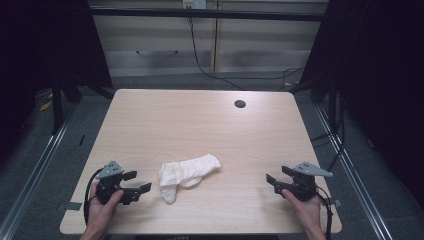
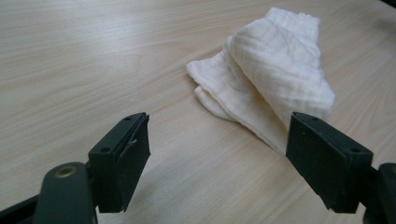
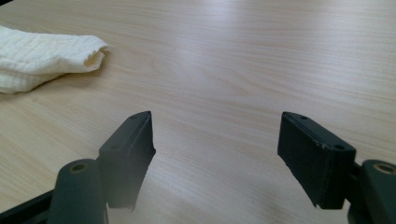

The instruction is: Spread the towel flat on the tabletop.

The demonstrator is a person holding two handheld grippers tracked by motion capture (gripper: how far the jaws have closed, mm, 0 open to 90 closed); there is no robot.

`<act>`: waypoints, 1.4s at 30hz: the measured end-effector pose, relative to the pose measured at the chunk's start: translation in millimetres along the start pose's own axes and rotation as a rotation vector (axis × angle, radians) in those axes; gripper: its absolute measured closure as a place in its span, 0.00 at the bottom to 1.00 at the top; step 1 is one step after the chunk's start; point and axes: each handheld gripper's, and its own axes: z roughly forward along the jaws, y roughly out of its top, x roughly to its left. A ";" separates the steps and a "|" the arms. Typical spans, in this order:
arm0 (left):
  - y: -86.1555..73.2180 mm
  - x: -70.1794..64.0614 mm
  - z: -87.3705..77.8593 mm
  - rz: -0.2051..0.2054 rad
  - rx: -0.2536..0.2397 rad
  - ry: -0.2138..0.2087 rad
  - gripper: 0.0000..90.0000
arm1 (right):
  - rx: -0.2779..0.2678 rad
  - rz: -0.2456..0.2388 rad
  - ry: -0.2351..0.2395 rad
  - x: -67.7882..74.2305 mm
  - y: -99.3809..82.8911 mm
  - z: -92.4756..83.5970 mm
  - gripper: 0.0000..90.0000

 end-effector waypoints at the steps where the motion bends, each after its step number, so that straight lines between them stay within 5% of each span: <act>1: 0.1 0.0 -0.2 -0.003 -0.002 -0.005 0.24 | 0.001 0.005 0.006 0.3 -0.1 0.6 0.30; 12: 0.3 -1.4 -0.2 0.009 0.001 0.016 0.24 | 0.080 -0.015 0.096 13.1 0.2 8.4 0.32; 15: -0.4 -2.5 -0.8 0.012 0.002 0.022 0.24 | 0.069 -0.023 0.134 21.0 5.2 7.8 0.37; 17: -0.2 -2.6 -0.5 0.017 0.009 0.025 0.23 | 0.057 -0.043 0.165 26.5 8.5 7.6 0.51; 21: -0.5 0.1 1.7 0.018 0.025 0.023 0.23 | 0.085 -0.068 0.227 38.9 13.0 11.8 0.50; 28: -0.6 -1.0 1.8 0.013 0.026 0.026 0.23 | 0.134 -0.102 0.301 55.6 23.7 28.7 0.40; 35: -0.4 -2.3 1.5 0.021 0.018 0.021 0.23 | 0.164 -0.161 0.378 74.4 40.7 50.7 0.50; 42: 0.6 -1.7 2.0 0.028 0.018 0.025 0.24 | 0.171 -0.193 0.437 93.2 61.5 79.2 0.45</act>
